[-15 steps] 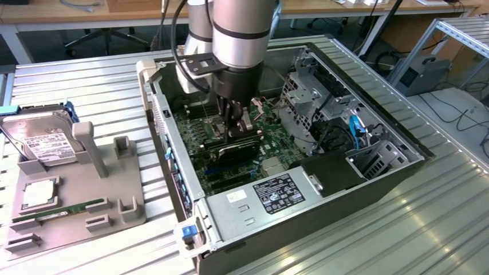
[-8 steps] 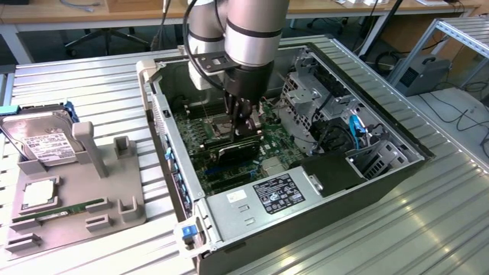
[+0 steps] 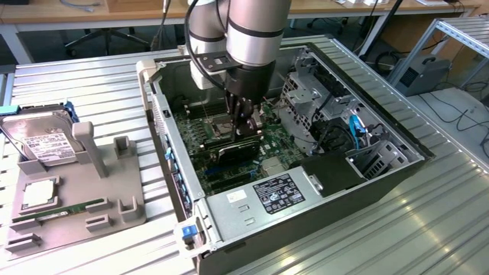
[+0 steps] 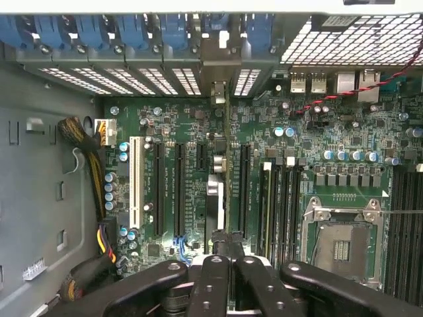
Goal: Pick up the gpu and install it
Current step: 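Press down on the gpu until it lock into place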
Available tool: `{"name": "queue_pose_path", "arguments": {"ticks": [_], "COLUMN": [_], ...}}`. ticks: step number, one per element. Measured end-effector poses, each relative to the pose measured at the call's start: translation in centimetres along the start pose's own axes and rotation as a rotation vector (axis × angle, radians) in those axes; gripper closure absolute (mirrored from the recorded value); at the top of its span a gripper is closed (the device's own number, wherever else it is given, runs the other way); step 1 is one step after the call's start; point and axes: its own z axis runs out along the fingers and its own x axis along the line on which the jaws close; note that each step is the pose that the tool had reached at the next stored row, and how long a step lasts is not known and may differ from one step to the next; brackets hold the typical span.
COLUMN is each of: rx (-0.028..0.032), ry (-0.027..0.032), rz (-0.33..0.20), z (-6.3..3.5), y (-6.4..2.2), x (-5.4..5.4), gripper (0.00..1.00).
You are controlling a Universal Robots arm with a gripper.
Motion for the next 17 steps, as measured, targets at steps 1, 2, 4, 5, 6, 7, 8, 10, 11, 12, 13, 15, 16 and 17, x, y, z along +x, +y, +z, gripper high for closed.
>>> {"name": "queue_pose_path", "arguments": {"ticks": [1, 2, 4, 5, 6, 7, 8, 10, 11, 12, 13, 15, 16, 17], "rx": [0.0000, 0.0000, 0.0000, 0.0000, 0.0000, 0.0000, 0.0000, 0.0000, 0.0001, 0.0000, 0.0000, -0.0001, -0.0001, 0.0000], "ry": [-0.0001, 0.0000, 0.0002, 0.0003, 0.0004, 0.0005, 0.0008, 0.0011, 0.0011, 0.0012, 0.0013, 0.0016, 0.0016, 0.0015], "rz": [0.000, 0.000, 0.000, 0.000, 0.000, 0.000, 0.000, 0.000, 0.000, 0.000, 0.000, 0.000, 0.000, 0.000], "z": [0.00, 0.01, 0.19, 0.28, 0.36, 0.48, 0.57, 0.79, 0.89, 0.98, 1.13, 1.32, 1.41, 1.48], "y": [0.00, 0.07, 1.01, 1.35, 1.62, 1.98, 2.24, 2.89, 3.15, 3.40, 3.70, 4.03, 4.21, 4.35], "x": [0.0, 0.0, 0.0, 0.0, -0.1, -0.1, -0.1, -0.1, -0.1, -0.1, -0.1, -0.2, -0.2, -0.2], "gripper": [0.89, 0.89, 0.89, 0.89, 0.89, 0.89, 0.89, 0.89, 0.89, 0.89, 0.89, 0.89, 0.89, 0.89]}}
